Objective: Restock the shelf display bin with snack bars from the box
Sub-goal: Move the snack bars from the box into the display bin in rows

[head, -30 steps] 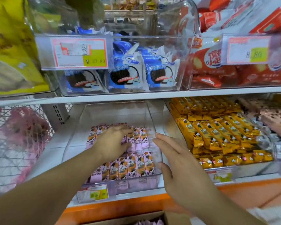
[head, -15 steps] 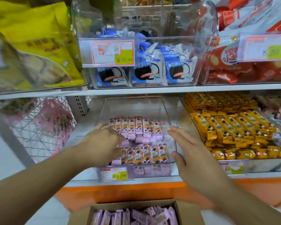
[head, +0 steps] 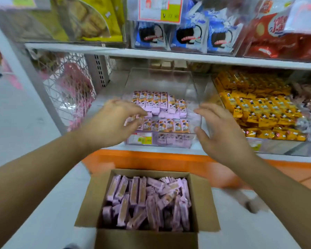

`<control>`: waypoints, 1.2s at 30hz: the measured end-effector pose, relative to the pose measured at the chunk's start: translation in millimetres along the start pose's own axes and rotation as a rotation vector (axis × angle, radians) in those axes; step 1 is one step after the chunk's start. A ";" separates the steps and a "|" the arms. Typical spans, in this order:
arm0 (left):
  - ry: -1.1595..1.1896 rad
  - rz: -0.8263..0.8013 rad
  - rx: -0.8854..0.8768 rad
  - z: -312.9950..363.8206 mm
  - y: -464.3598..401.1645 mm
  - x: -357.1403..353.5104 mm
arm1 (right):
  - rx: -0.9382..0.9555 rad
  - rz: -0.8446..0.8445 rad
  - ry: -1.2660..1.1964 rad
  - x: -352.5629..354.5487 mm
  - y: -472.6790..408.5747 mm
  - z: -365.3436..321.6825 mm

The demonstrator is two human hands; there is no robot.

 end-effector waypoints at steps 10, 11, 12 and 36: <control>0.232 -0.384 0.248 23.9 144.8 -164.6 | -0.136 -0.863 0.000 -157.4 105.7 9.0; 0.267 -0.443 0.236 25.9 151.5 -185.1 | -0.164 -0.896 0.003 -172.2 112.8 18.7; 0.286 -0.497 0.228 27.5 157.1 -203.5 | -0.186 -0.909 0.004 -185.6 117.4 27.3; 0.697 -0.466 0.723 34.4 155.1 -253.9 | -0.288 -0.638 -0.076 -216.5 120.0 53.0</control>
Point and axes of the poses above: each hand's wrist, its own y-axis away from the middle knuckle, its own x-axis out of the back of the hand, z = x × y, the point moved 5 cm from there along -y, towards the middle knuckle, and after that the axes turned 11 degrees about -y, right-handed, at the moved point
